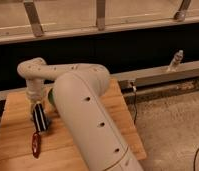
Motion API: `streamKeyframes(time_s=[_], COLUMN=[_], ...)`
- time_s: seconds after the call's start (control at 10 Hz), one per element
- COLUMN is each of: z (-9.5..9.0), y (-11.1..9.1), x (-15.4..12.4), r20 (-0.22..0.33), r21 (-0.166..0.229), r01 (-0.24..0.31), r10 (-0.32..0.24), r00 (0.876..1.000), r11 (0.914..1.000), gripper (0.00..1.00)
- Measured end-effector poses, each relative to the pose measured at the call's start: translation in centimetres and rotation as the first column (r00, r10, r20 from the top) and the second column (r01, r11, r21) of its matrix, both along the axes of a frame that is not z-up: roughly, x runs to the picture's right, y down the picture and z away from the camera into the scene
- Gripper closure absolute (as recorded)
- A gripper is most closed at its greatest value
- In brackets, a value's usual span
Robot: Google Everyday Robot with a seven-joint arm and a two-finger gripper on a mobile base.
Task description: Place the eraser on the white sponge
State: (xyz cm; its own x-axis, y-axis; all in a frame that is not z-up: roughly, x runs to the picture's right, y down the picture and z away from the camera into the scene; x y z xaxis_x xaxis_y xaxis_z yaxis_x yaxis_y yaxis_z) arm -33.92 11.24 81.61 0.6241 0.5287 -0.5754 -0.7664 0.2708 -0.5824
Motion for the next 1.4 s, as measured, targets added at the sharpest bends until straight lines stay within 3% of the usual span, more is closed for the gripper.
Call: streamKeyframes(time_s=[0.2,0.4,1.4], z=[0.01,0.03,0.07], y=[-0.01,0.00,0.04], x=[0.03,0.04,0.07], r20=[0.000,-0.001,-0.001], r21=[0.000,0.000,-0.001], r01=[0.000,0.000,-0.001], r10=[0.000,0.000,0.001], r00=[1.000,1.000,1.000], r11=[1.0000,1.0000,1.0000], gripper=[0.30,0.20,0.20])
